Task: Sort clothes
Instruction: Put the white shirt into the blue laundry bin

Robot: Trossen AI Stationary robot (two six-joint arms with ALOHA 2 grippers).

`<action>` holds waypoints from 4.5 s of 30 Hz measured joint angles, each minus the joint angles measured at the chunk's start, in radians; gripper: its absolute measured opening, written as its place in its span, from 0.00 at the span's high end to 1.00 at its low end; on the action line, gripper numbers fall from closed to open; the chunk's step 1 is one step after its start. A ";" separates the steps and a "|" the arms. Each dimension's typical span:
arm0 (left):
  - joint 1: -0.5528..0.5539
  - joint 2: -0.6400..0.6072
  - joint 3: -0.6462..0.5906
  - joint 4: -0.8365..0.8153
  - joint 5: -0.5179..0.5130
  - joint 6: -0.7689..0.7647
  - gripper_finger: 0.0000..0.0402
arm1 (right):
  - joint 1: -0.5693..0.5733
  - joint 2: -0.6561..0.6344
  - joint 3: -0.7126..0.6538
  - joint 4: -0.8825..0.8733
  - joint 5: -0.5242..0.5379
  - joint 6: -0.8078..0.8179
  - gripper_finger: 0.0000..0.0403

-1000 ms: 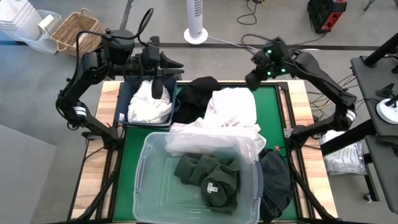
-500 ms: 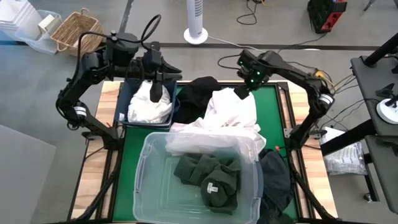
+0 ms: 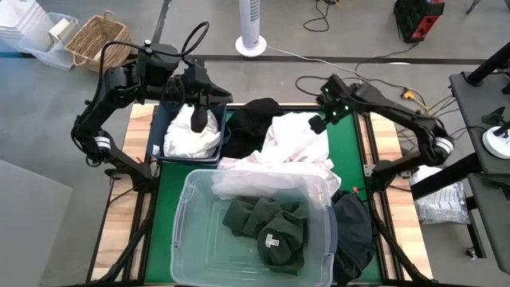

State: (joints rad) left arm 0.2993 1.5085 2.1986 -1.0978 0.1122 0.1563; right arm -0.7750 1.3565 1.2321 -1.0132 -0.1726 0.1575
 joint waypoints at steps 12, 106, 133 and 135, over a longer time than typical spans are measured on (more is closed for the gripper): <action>0.000 0.002 0.000 0.018 0.000 0.002 0.85 | 0.042 -0.059 -0.367 0.180 -0.089 0.262 0.07; 0.005 0.162 0.031 0.241 -0.232 -0.002 0.18 | 0.251 0.257 1.093 0.323 -0.168 -0.068 0.97; 0.038 0.388 0.031 0.536 0.078 -0.113 0.21 | 0.291 0.236 1.119 0.391 -0.172 -0.080 0.97; 0.035 0.399 0.031 0.574 0.087 -0.110 0.29 | 0.291 0.235 1.120 0.392 -0.169 -0.080 0.97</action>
State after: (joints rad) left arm 0.3345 1.9080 2.2295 -0.5236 0.1995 0.0466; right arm -0.4841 1.5915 2.3521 -0.6217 -0.3416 0.0776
